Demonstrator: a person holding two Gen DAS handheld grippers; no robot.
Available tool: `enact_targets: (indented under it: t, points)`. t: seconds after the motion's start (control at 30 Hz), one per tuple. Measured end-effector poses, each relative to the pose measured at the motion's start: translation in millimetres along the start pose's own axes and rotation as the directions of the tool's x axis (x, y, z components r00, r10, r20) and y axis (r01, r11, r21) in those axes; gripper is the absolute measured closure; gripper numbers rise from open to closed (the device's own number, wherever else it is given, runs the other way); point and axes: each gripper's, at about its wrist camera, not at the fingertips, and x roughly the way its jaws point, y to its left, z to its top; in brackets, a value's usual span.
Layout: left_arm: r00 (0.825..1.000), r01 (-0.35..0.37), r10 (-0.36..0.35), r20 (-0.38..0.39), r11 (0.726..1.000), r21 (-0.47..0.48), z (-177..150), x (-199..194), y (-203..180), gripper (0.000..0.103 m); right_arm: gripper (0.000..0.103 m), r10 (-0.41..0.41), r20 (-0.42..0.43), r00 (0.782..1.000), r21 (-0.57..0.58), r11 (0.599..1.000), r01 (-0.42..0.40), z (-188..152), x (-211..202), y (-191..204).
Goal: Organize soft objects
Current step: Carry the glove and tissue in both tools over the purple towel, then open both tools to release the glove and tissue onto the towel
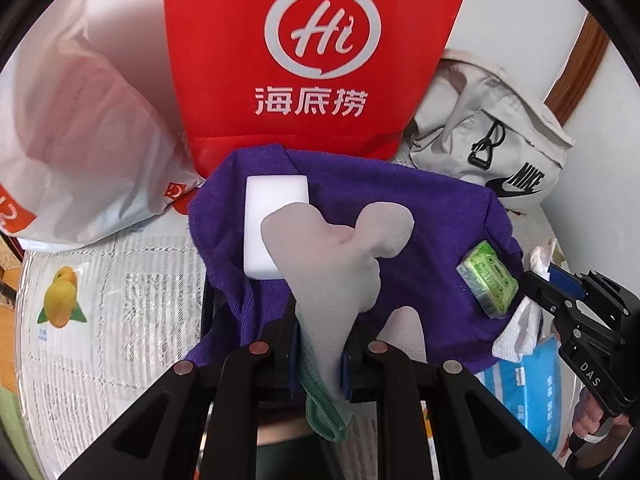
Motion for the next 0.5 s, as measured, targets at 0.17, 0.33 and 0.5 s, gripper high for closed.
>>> enact_targets:
  t: [0.17, 0.33, 0.5]
  points:
    - [1.0, 0.001, -0.001, -0.01, 1.0, 0.012, 8, 13, 0, 0.088, 0.08, 0.0, -0.036, 0.999, -0.01, 1.0, -0.001, 4, 17, 1]
    - [1.0, -0.012, 0.012, -0.029, 1.0, 0.016, 13, 28, 1, 0.087, 0.08, 0.004, -0.053, 0.999, -0.003, 1.0, -0.004, 6, 29, -1]
    - [0.998, -0.032, 0.033, -0.044, 0.999, 0.033, 15, 40, 1, 0.086, 0.08, 0.004, -0.073, 0.997, -0.003, 1.0, -0.004, 5, 39, 0]
